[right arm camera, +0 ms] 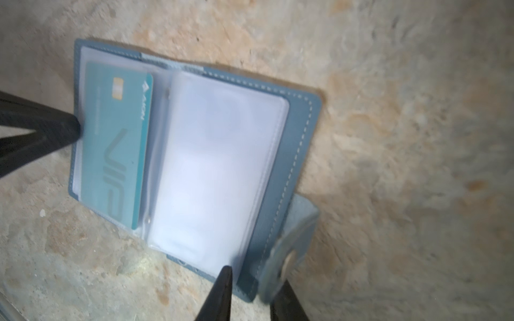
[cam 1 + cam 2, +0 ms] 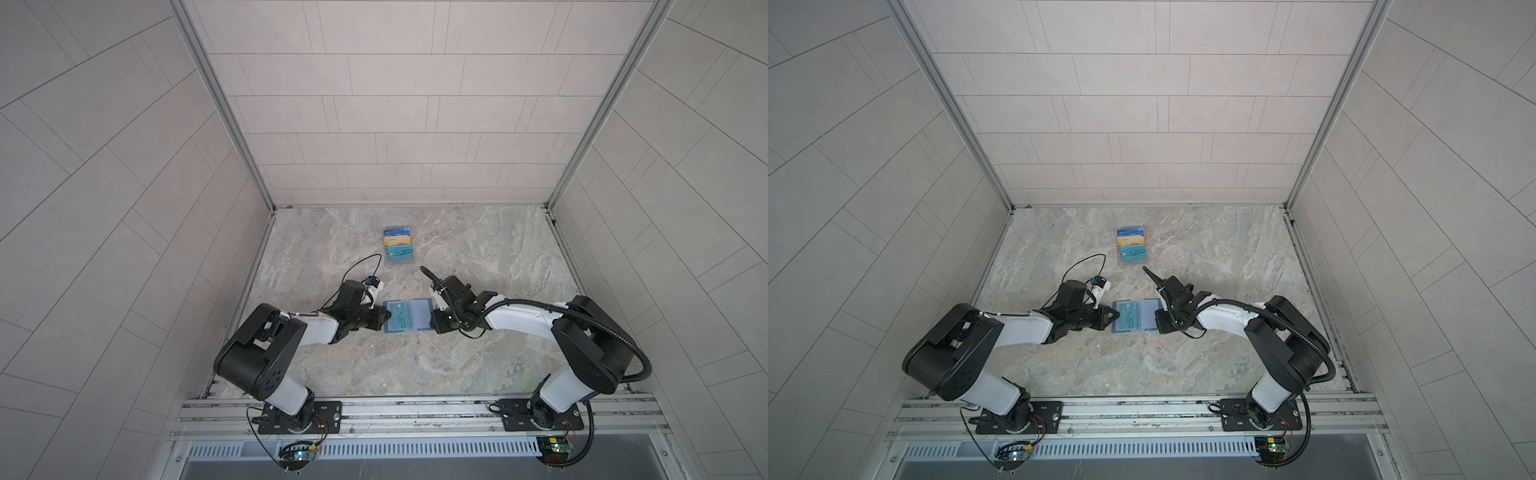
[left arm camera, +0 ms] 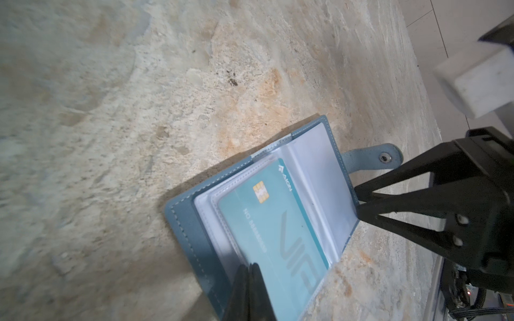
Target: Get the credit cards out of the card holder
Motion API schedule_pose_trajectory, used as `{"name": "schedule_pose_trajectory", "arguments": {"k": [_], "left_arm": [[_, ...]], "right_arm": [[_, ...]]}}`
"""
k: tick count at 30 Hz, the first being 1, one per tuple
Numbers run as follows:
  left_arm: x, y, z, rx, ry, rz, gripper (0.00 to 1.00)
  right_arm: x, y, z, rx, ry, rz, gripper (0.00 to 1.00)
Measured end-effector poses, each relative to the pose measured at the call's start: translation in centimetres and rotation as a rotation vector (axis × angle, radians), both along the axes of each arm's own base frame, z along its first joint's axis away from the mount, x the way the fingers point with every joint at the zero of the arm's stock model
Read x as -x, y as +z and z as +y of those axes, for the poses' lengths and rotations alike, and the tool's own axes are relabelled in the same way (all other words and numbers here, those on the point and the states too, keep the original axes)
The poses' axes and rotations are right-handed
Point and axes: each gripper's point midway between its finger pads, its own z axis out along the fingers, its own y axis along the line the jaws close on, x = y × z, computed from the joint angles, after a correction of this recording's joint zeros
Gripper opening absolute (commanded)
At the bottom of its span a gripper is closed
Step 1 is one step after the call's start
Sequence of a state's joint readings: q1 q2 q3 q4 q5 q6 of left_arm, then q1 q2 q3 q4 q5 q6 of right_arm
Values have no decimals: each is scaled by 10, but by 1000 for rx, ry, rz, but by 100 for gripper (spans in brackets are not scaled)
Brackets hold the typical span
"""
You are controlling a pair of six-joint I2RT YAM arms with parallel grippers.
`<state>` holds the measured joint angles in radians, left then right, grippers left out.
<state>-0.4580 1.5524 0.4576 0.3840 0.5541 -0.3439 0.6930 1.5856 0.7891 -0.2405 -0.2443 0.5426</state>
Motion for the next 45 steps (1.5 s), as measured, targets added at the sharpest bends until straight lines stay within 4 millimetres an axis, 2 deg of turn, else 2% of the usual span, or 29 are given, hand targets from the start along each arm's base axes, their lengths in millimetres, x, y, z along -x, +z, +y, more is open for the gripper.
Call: {"name": "schedule_pose_trajectory", "arguments": {"k": [3, 6, 8, 11, 14, 19, 24, 28, 38, 45], "left_arm": [[0, 0, 0, -2, -2, -2, 0], [1, 0, 1, -5, -2, 0, 0], [2, 0, 2, -14, 1, 2, 0], [2, -1, 6, -32, 14, 5, 0], [1, -4, 9, -48, 28, 12, 0], [-1, -4, 10, -56, 47, 13, 0], [-1, -3, 9, -60, 46, 13, 0], [-1, -2, 6, -76, 39, 14, 0], [0, -4, 6, -90, 41, 13, 0], [0, -4, 8, -99, 46, 9, 0]], "right_arm": [[5, 6, -13, 71, -11, -18, 32], [4, 25, -17, 93, -5, -60, 40], [0, 42, -10, 60, 12, -90, 46], [-4, 62, 8, -17, 50, -105, 49], [-7, 69, 26, -85, 82, -88, 50], [-9, 51, 52, -171, 107, 2, 49], [-15, 32, 67, -220, 95, 77, 44], [-26, 27, 77, -254, 80, 99, 41], [-41, 24, 78, -306, 32, 118, 36], [-39, 11, 82, -322, 29, 164, 34]]}}
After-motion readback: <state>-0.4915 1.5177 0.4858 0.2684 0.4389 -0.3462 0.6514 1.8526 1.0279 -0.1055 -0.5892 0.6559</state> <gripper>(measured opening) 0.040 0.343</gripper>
